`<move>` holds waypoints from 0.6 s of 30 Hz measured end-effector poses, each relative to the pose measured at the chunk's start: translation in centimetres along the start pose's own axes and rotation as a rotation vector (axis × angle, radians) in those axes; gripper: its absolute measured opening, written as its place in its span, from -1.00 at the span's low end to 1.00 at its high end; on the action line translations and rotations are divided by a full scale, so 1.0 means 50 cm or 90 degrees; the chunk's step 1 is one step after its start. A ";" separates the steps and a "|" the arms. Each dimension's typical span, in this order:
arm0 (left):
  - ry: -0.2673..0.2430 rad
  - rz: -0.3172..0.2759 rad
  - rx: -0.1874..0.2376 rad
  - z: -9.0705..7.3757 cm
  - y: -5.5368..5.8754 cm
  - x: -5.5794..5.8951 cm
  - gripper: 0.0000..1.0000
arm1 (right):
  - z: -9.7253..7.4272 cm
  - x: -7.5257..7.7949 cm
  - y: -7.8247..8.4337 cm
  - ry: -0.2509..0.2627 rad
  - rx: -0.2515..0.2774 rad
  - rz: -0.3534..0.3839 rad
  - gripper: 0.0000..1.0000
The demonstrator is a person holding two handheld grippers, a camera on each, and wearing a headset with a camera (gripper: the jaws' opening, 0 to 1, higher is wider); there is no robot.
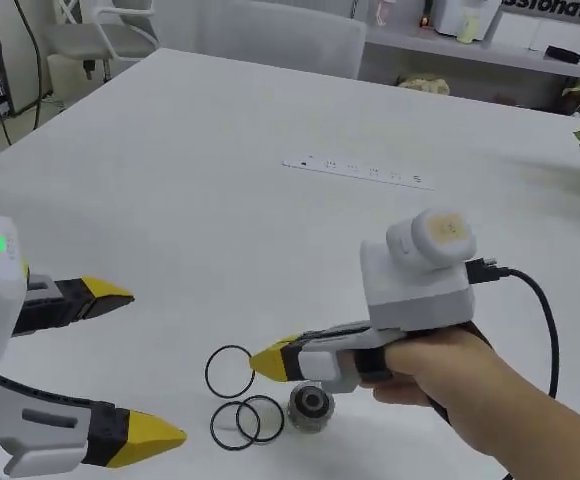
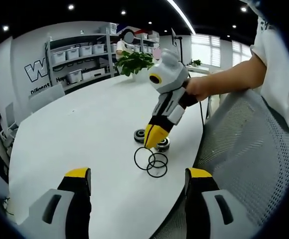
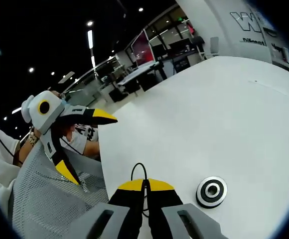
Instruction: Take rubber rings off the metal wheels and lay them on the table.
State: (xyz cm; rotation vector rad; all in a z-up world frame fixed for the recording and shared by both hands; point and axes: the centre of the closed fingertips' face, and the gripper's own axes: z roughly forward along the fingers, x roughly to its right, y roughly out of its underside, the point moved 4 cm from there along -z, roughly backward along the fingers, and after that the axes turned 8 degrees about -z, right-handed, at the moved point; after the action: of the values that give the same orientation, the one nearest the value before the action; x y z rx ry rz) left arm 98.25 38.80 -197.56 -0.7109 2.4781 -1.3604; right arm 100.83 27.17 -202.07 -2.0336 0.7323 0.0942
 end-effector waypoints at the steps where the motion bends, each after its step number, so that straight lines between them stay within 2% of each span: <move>1: 0.000 0.000 -0.003 0.001 0.002 0.000 0.50 | 0.005 -0.004 0.008 -0.006 -0.016 -0.005 -1.00; 6: -0.001 0.005 -0.011 0.002 0.006 -0.002 0.51 | 0.023 -0.012 0.024 -0.011 -0.043 -0.022 -1.00; 12: 0.002 0.012 -0.025 0.004 0.011 0.000 0.51 | 0.034 -0.018 0.040 -0.003 -0.078 -0.073 -1.00; 18: 0.002 0.014 -0.031 0.004 0.014 0.001 0.51 | 0.036 -0.015 0.044 0.005 -0.084 -0.089 -1.00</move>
State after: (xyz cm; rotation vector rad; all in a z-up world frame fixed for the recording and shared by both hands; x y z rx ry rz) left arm 98.10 38.95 -198.26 -0.6892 2.5220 -1.2983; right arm 99.46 28.13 -204.48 -2.2058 0.5997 0.0555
